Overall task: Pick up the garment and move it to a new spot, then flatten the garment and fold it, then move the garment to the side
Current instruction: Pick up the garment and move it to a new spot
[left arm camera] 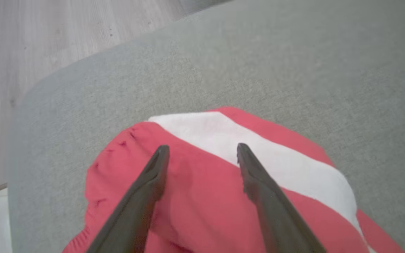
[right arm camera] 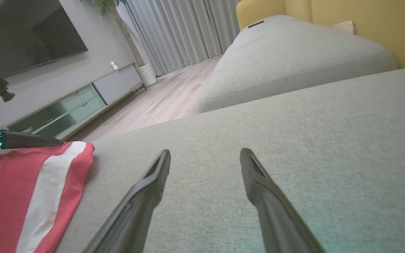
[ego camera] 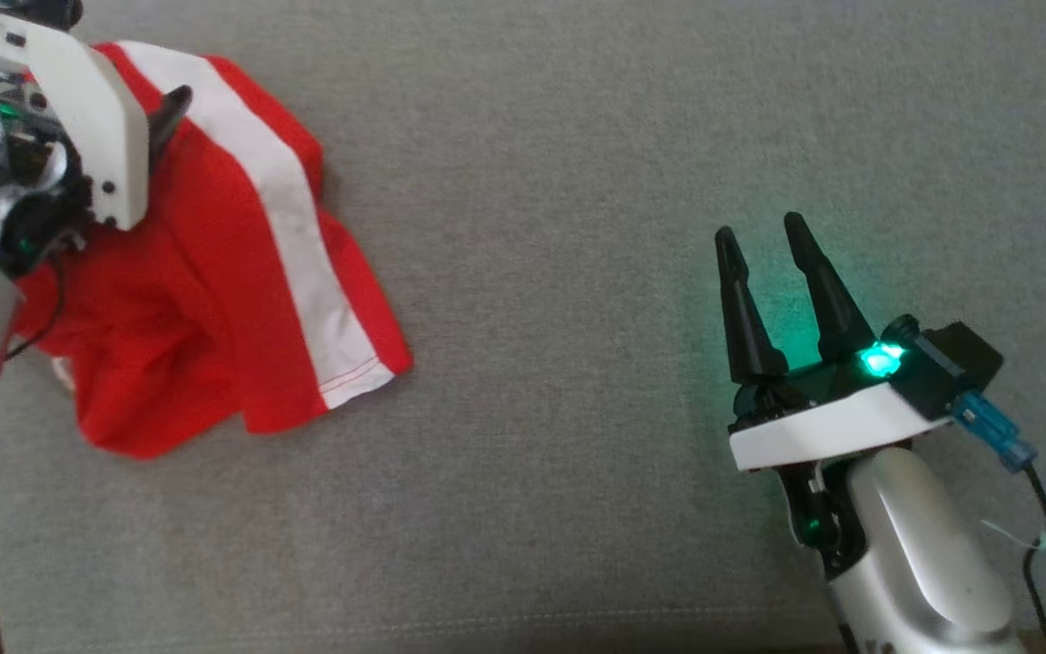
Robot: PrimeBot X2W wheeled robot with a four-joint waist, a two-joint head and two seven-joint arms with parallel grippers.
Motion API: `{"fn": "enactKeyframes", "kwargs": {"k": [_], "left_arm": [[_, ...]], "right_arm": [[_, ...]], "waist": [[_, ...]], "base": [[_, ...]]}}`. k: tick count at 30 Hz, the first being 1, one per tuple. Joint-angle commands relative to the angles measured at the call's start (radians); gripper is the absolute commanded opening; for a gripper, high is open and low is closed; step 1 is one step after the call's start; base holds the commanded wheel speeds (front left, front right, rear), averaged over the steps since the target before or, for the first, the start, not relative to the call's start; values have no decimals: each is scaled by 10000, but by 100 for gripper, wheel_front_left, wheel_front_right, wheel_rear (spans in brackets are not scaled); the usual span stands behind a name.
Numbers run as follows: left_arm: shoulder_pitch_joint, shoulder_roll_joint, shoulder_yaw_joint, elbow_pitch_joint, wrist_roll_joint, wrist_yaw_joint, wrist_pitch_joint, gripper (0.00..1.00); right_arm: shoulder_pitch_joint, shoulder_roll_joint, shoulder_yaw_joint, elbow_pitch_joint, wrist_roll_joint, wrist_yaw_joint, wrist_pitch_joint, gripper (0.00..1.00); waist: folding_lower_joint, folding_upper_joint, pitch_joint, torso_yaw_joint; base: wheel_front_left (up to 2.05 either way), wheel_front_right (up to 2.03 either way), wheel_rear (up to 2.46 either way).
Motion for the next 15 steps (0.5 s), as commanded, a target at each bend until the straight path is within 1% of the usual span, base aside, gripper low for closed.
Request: {"fn": "enactKeyframes", "kwargs": {"k": [1,6,13,15], "left_arm": [[-634,642,249,-114,-112,16,118,100],[-1101,836,-391,448,-455,16,658,100],[-1297,939,-1067,1051,-930,16,1235,100],[-1337,971,-1204,1088,-1097,16,1221,0]], "right_arm": [[-222,-16,274,-355,63,-9,-93,100],[-350,-16,393,-368,199,-9,-93,100],[-451,-16,386,-348,304,-9,-93,100],[-448,-16,365,-328,322,-9,-93,100]], "waist": [[-3,0,337,-303],[-3,0,624,-559],[-3,0,757,-787],[-3,0,726,-824]], "base": [[0,0,0],[0,0,0],[0,0,0],[0,0,0]]}}
